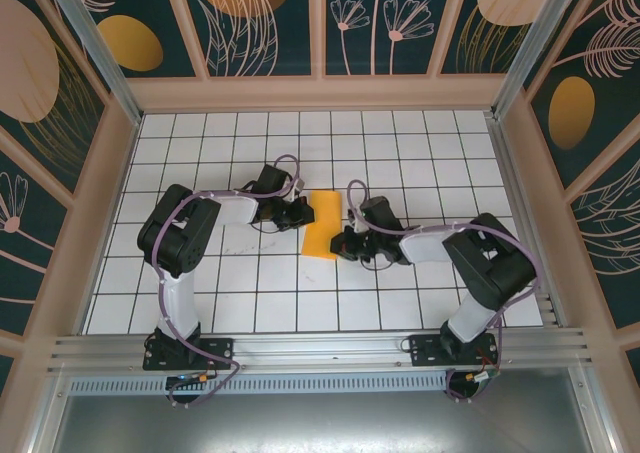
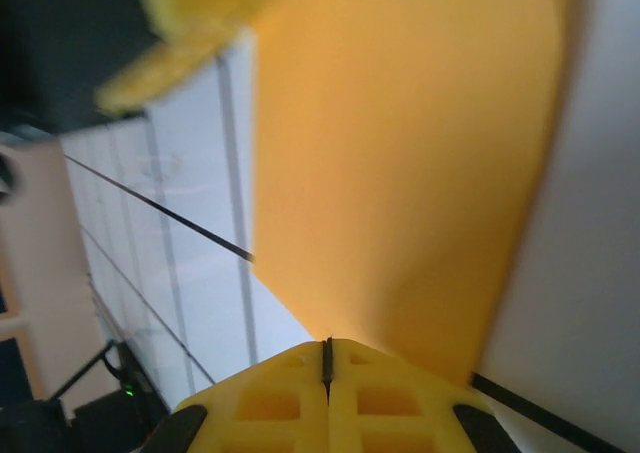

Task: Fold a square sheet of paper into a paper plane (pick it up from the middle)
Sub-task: Fold the square sheet of paper in half at the center of the table.

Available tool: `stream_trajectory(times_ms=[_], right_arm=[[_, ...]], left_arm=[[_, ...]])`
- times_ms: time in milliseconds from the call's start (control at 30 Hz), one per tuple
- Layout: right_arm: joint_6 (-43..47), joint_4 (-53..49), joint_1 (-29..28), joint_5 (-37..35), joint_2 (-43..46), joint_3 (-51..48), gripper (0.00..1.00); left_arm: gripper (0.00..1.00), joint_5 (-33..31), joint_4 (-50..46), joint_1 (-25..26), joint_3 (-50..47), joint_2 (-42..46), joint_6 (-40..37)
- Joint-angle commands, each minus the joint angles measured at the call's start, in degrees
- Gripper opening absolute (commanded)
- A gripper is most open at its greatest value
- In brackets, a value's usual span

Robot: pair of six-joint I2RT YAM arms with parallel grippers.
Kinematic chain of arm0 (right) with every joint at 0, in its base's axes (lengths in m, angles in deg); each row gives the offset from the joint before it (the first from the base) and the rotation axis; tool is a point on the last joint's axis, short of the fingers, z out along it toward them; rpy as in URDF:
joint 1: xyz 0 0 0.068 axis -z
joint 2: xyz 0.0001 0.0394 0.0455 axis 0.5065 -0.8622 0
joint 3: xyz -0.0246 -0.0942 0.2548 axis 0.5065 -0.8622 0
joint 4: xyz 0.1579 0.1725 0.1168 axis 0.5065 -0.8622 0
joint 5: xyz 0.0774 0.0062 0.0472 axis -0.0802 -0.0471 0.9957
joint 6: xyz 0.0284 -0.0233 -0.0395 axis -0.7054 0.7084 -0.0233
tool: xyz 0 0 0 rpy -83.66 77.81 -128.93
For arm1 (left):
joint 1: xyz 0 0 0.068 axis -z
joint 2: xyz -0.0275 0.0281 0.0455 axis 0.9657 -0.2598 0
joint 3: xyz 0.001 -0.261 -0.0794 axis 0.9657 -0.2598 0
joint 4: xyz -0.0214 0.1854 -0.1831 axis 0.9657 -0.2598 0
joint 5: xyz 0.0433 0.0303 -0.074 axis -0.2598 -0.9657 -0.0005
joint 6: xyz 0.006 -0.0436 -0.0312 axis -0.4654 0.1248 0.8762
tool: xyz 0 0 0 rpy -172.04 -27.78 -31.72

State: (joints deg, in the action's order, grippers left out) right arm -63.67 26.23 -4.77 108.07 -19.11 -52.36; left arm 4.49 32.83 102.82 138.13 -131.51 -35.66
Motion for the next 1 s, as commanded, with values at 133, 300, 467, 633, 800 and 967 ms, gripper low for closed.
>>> stream_trajectory(times_ms=[133,300,467,633,800,967], right_arm=[[2.1,2.2,6.9,1.7,-3.6,9.4,0.0],[3.0,2.5,7.3,2.3,-10.7,13.4,0.0],[5.1,-0.8,7.8,-0.3,-13.1,14.6,0.0],[6.8,-2.5,7.9,-2.4,-15.0,12.7,0.0],[5.8,-2.4,8.2,-2.1,-15.7,11.3,0.0],[5.8,-4.4,8.6,-0.4,-13.3,14.5,0.0]], left_arm=[[0.0,-2.6,-4.3,0.3,-0.7,-3.4,-1.6],[0.0,-2.6,-4.4,0.3,-0.6,-3.4,-1.7],[0.0,-2.8,-4.7,0.3,-0.7,-3.3,-1.9],[0.0,-2.8,-4.7,0.3,-0.8,-3.7,-2.1],[0.0,-3.0,-4.7,0.4,-0.9,-3.5,-2.3],[0.0,-3.2,-4.8,0.3,-1.1,-3.3,-2.5]])
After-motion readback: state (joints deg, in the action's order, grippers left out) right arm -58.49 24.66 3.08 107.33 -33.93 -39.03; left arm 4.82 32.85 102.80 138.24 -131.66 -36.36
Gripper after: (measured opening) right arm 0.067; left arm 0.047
